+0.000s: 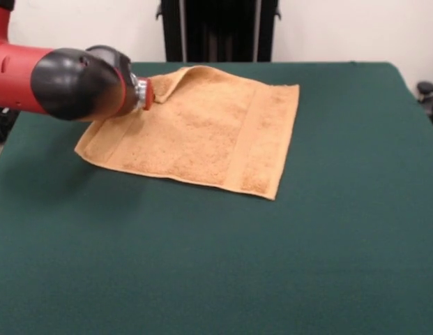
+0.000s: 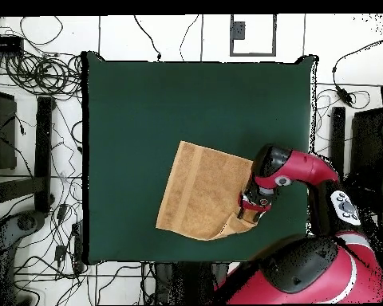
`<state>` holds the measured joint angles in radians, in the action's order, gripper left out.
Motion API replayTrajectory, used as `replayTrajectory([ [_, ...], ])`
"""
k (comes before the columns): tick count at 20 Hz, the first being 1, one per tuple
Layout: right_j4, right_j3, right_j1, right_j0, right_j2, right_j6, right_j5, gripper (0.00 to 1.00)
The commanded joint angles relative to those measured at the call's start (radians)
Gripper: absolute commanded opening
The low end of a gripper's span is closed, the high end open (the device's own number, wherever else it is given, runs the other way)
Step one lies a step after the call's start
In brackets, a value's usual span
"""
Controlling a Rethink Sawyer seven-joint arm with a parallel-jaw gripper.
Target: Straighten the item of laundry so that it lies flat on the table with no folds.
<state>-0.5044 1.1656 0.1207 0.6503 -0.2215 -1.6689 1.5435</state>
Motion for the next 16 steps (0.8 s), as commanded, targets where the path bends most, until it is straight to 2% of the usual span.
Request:
replayTrajectory([
  [1,-0.111,-0.010,-0.008,0.027,-0.028,0.265,-0.067,1.00],
  [9,-0.120,-0.011,0.022,0.054,-0.011,0.259,-0.013,1.00],
  [13,-0.083,-0.006,0.020,0.122,-0.045,0.216,-0.176,1.00],
  [16,-0.075,0.077,0.117,0.165,-0.048,0.141,-0.347,1.00],
])
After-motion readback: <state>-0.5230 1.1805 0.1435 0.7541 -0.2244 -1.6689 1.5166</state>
